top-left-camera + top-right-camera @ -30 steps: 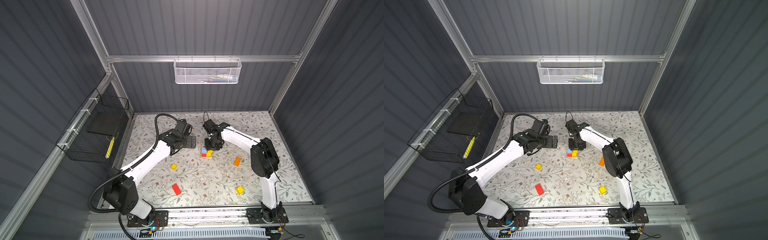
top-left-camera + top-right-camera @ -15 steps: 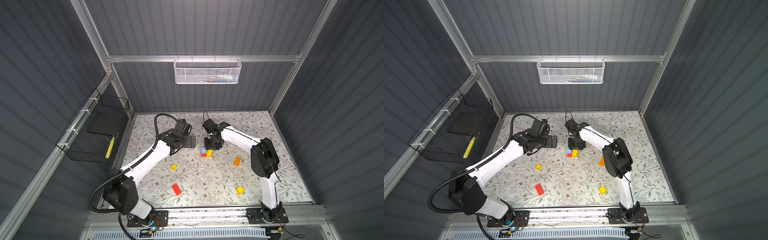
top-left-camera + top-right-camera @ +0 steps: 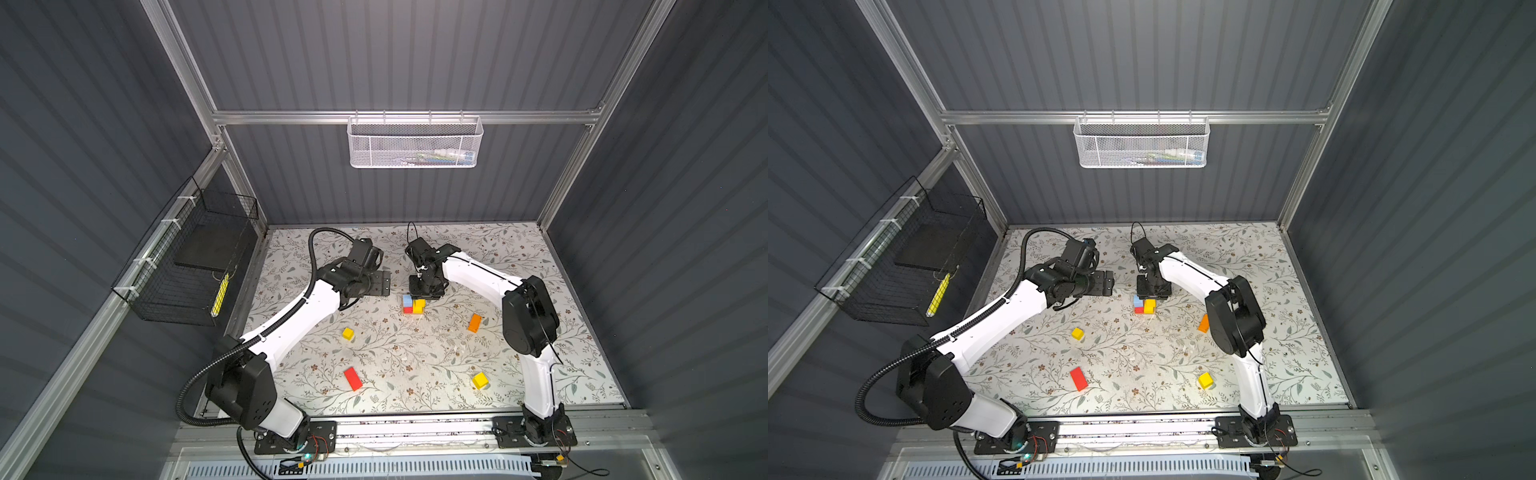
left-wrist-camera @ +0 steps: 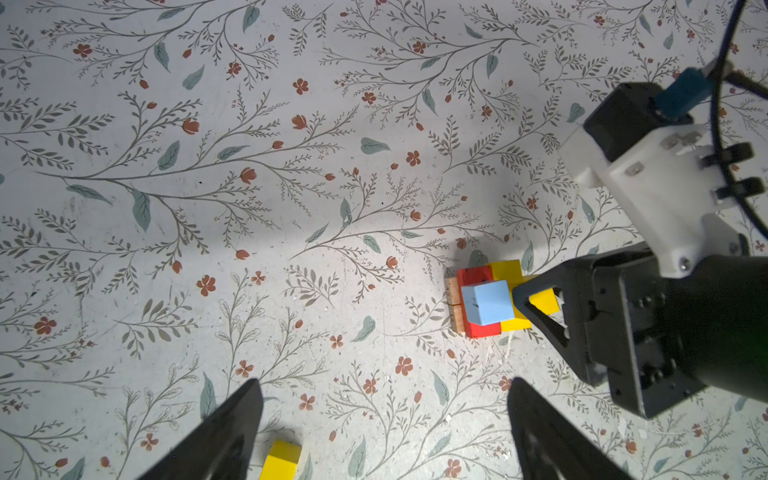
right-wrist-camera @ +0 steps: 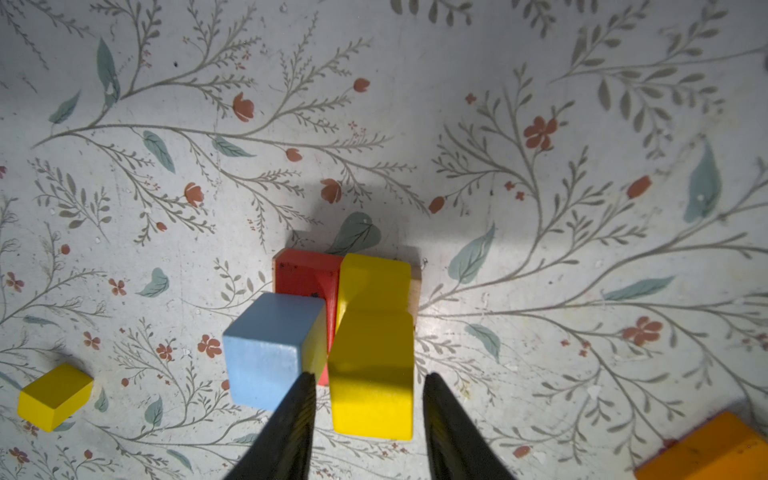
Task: Build the wood block tower
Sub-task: 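Lower the yellow cube onto the yellow block while the left gripper approaches the stack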
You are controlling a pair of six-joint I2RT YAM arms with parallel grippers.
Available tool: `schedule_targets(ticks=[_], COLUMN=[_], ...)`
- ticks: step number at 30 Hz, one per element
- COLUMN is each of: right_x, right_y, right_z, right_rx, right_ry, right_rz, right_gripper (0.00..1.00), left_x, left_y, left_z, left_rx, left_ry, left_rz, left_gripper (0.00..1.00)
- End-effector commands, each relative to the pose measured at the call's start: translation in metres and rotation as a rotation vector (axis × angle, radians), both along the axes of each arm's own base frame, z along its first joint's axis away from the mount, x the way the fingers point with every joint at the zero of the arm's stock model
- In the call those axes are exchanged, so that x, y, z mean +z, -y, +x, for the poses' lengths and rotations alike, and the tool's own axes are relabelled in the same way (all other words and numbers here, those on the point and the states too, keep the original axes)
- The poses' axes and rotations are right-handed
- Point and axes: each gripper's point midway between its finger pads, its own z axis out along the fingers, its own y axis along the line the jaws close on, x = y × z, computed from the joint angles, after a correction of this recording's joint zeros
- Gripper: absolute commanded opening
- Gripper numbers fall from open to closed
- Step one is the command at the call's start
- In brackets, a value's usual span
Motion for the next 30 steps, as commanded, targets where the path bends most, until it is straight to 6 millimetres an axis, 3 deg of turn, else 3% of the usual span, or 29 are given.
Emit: schedule_targets(ticks=[1, 10, 20, 27, 30], right_x=[0.015, 0.027, 0.046, 0.038, 0.029], right_y=[0.005, 0.008, 0.012, 0.018, 0.019], right_z=[-0.004, -0.008, -0.015, -0.014, -0.012], right_rx=[-0.016, -0.022, -0.023, -0.029, -0.04], right_ry=[0.02, 0.045, 0.118, 0.125, 0.12], right_rz=[0.002, 0.015, 0.155, 0.223, 0.273], right_gripper=[0.45, 0.45, 0.52, 0.56, 0.56], left_x=[0.007, 0.002, -0.022, -0.039, -0.048], left_y=[0.003, 0.018, 0.057, 0.08, 0.084], left_z=[-0.002, -0.004, -0.005, -0.002, 0.001], left_rx=[-0.009, -0.061, -0.188, -0.254, -0.273], left_ry=[-0.001, -0.036, -0.14, -0.196, -0.21], left_rz=[-0.036, -0.086, -0.194, -0.255, -0.249], left_gripper=[0.9, 0.84, 0.69, 0.69, 0.61])
